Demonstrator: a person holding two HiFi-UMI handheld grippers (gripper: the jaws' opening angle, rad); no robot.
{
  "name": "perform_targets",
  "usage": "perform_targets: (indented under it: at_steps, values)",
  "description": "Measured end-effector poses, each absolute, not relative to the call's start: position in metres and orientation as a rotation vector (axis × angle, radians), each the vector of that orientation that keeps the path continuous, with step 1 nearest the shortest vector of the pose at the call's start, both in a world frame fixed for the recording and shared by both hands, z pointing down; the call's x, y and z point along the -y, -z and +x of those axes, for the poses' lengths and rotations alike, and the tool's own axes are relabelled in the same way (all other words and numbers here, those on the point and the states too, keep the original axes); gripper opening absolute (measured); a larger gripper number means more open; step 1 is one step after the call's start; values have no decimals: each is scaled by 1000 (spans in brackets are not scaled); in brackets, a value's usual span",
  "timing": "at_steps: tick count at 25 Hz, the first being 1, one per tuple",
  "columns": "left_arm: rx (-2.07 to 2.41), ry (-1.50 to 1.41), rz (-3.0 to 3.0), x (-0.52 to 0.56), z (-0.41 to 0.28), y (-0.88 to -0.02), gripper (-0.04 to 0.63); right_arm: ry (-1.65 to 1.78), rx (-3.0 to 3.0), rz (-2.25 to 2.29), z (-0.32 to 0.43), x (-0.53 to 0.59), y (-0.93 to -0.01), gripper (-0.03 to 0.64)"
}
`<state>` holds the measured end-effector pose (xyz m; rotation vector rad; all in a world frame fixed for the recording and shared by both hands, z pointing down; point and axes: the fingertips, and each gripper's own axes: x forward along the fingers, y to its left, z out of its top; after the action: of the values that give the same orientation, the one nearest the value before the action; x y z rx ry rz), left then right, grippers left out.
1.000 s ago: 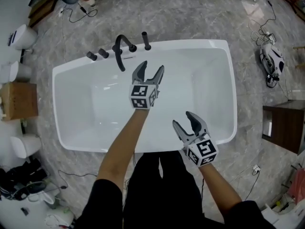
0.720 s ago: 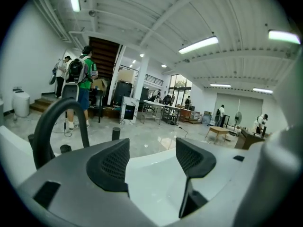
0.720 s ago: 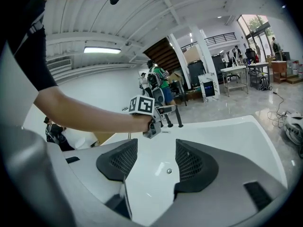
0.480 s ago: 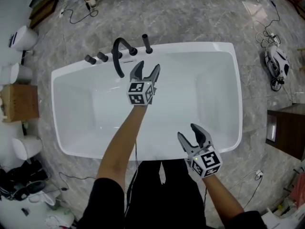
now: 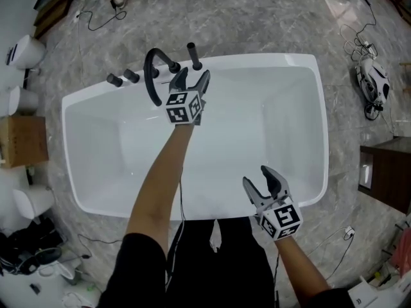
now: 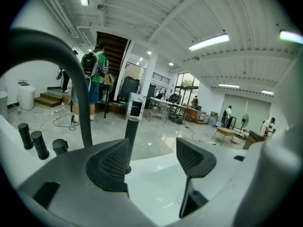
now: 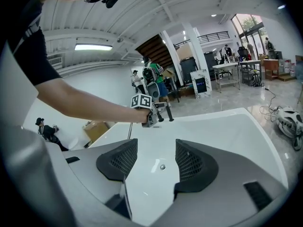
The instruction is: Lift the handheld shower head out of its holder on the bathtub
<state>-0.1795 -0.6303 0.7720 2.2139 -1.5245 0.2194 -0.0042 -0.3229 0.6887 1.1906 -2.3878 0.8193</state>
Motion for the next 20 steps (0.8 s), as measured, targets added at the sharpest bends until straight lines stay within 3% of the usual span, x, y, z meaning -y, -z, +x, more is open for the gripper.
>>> perform_targets:
  at_steps: [20]
  values:
    - [1545,-413,2237,694,-191,-828,293,-930,2328,1246,-14,307,-731,224]
